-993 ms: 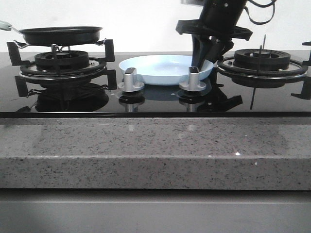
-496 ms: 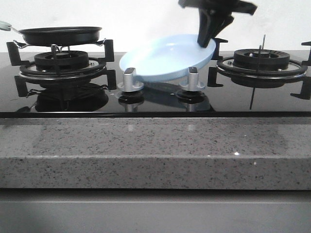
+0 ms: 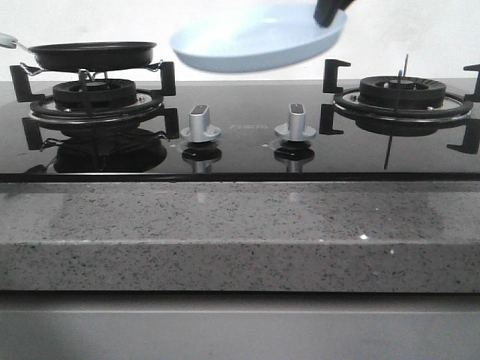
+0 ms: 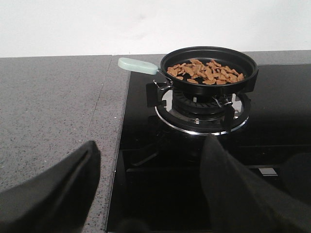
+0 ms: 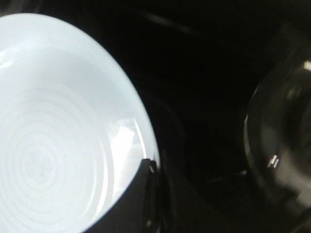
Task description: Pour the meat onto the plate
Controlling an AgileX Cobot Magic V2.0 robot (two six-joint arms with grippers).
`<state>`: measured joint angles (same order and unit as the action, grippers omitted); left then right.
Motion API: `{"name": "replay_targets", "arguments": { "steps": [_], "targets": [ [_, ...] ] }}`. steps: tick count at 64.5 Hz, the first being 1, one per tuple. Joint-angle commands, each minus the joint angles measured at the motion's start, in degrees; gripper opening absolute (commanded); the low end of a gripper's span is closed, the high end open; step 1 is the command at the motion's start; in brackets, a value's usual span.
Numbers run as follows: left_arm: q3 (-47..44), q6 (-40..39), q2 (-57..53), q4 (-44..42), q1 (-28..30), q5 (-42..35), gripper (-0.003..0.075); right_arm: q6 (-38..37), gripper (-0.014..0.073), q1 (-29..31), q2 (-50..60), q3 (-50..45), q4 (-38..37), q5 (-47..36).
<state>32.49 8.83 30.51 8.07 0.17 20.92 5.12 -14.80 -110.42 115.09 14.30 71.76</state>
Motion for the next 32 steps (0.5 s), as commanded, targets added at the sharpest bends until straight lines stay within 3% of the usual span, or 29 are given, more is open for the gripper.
{"name": "replay_targets", "arguments": {
  "steps": [1,16,32],
  "targets": [
    [2.2,-0.6,0.5,0.7,-0.4,-4.3,0.0438,1.3,-0.0060,-1.2,7.8,-7.0,1.8,-4.2],
    [2.2,-0.6,0.5,0.7,-0.4,-4.3,0.0438,1.4,-0.0060,-2.5,15.1,-22.9,4.9,-17.6],
    [2.2,-0.6,0.5,1.0,-0.4,-4.3,0.0438,1.4,-0.0060,-2.5,15.3,-23.4,5.3,-17.8]
  ]
}}
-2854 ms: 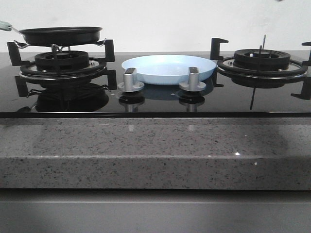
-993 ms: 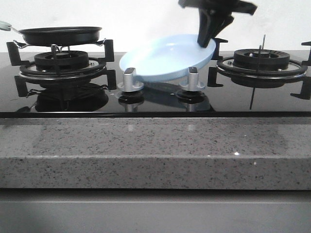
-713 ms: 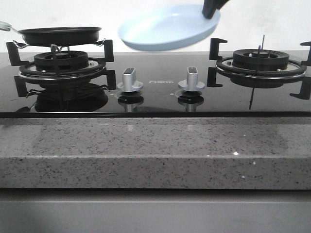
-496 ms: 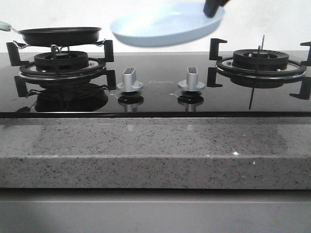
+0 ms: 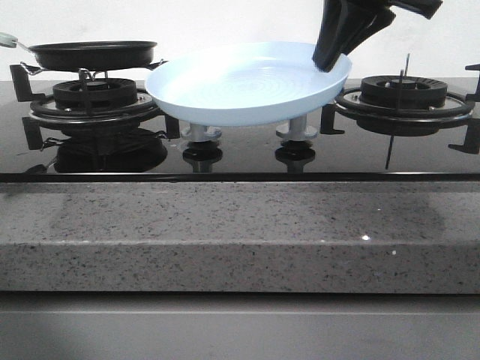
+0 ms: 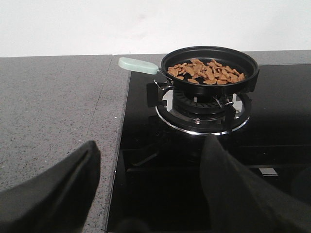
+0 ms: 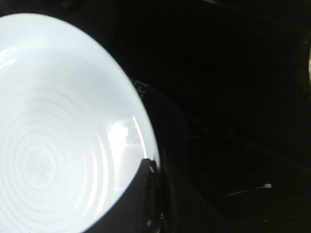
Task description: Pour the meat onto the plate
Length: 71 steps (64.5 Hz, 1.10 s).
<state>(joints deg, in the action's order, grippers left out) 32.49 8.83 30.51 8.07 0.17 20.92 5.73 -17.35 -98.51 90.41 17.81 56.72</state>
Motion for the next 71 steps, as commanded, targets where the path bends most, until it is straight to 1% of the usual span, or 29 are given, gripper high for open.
{"name": "replay_targets", "arguments": {
  "steps": [1,9,14,21,36,44,49,54,62,65,71],
  "targets": [
    [2.2,-0.6,0.5,1.4,-0.4,-4.3,0.0438,0.8,-0.0060,0.1,3.4,1.3,1.8,-2.7],
    [2.4,-0.6,0.8,4.6,-0.4,-5.1,0.0438,0.8,-0.0060,0.1,3.3,1.3,1.8,-2.7],
    [3.5,-0.6,2.7,8.7,-0.3,-5.7,0.0438,0.8,-0.0060,0.1,3.3,1.3,1.8,-2.7],
    [6.8,-0.6,9.1,15.8,0.2,-5.7,0.0440,0.8,-0.0060,0.1,3.3,1.3,1.8,-2.7],
    [18.0,-0.6,27.7,24.3,1.7,-5.7,0.0441,0.8,-0.0060,0.1,3.3,1.3,1.8,-2.7],
    [23.8,-0.6,36.1,29.9,3.8,-5.0,0.0441,0.8,-0.0060,0.1,3.3,1.3,1.8,-2.7],
    [27.8,0.1,41.6,35.3,6.3,-2.7,0.0441,0.8,-0.0060,0.1,3.3,1.3,1.8,-2.7],
    [31.5,1.1,46.3,40.8,9.2,1.6,0.0441,0.8,-0.0060,0.1,3.3,1.3,1.8,-2.7],
    [36.8,9.7,53.2,54.8,13.8,11.2,0.0441,0.8,-0.0060,0.1,3.3,1.3,1.8,-2.7],
    [38.2,11.8,55.4,59.5,15.0,14.0,0.0441,0.8,-0.0060,0.1,3.3,1.3,1.8,-2.7],
    [40.7,13.9,59.5,64.9,16.6,16.2,0.0441,0.8,-0.0060,0.1,3.3,1.3,1.8,-2.7]
  ]
}}
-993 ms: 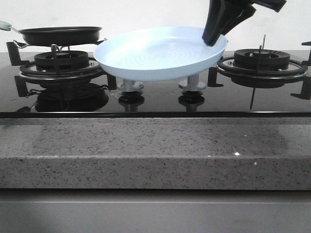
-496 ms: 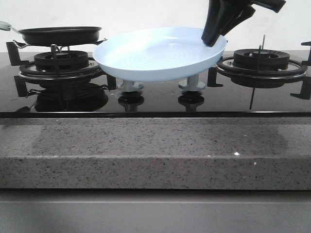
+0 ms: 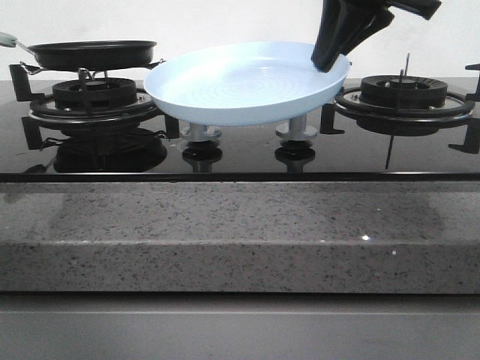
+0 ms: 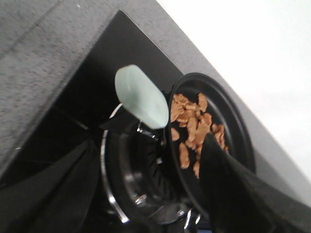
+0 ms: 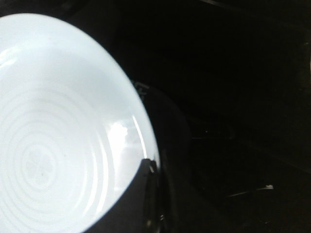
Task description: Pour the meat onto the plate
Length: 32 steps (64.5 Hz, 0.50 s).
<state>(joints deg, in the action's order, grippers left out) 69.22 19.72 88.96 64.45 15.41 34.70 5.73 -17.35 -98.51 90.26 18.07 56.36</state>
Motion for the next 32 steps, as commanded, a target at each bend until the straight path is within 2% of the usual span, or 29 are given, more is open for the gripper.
{"name": "replay_targets", "arguments": {
  "steps": [1,17,32],
  "targets": [
    [4.3,3.1,1.6,9.2,1.5,2.9,0.0441,0.8,-0.0060,0.1,3.3,1.4,1.5,-2.4],
    [12.8,3.2,11.8,13.5,1.5,10.3,0.0441,0.8,-0.0060,0.1,3.3,1.4,1.5,-2.4],
    [15.9,3.2,14.7,14.2,1.5,11.8,0.0423,0.8,-0.0060,0.1,3.3,1.4,1.5,-2.4]
  ]
}}
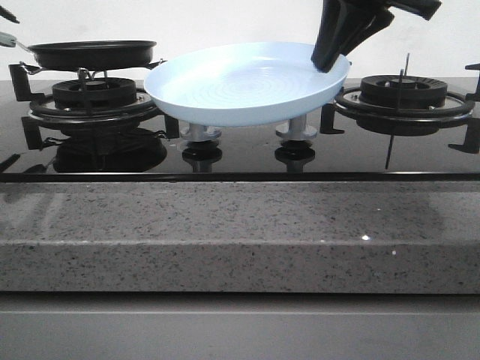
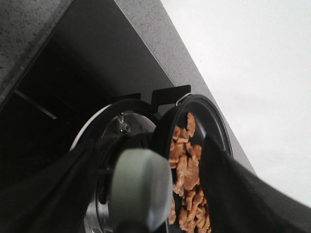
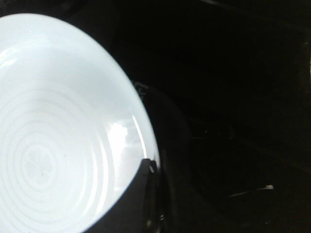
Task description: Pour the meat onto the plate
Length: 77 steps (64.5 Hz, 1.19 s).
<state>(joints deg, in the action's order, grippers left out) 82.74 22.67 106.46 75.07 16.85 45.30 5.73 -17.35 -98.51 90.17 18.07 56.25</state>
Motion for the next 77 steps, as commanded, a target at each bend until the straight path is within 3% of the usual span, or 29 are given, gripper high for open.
{"name": "replay_targets", "arguments": {
  "steps": [1,15,21,57,77],
  "targets": [
    [2.4,0.3,-2.8,3.6,0.1,1.2,0.0414,0.8,-0.0060,0.1,3.3,1.5,1.5,-2.3],
    [2.4,0.3,-2.8,3.1,0.1,1.6,0.0138,0.8,-0.0060,0.1,3.3,1.5,1.5,-2.3],
    [2.4,0.3,-2.8,3.1,0.1,2.4,0.0073,0.8,-0.0060,0.1,3.3,1.5,1.5,-2.3],
    [2.4,7.3,-12.7,8.6,-0.1,11.0,0.0063,0.8,-0.0060,0.1,3.3,1.5,1.5,-2.3],
    [0.4,10.9,-19.8,8.0,-7.0,12.0,0.0063,0.8,-0.0060,0.1,3.3,1.5,1.5,-2.3]
  ]
}}
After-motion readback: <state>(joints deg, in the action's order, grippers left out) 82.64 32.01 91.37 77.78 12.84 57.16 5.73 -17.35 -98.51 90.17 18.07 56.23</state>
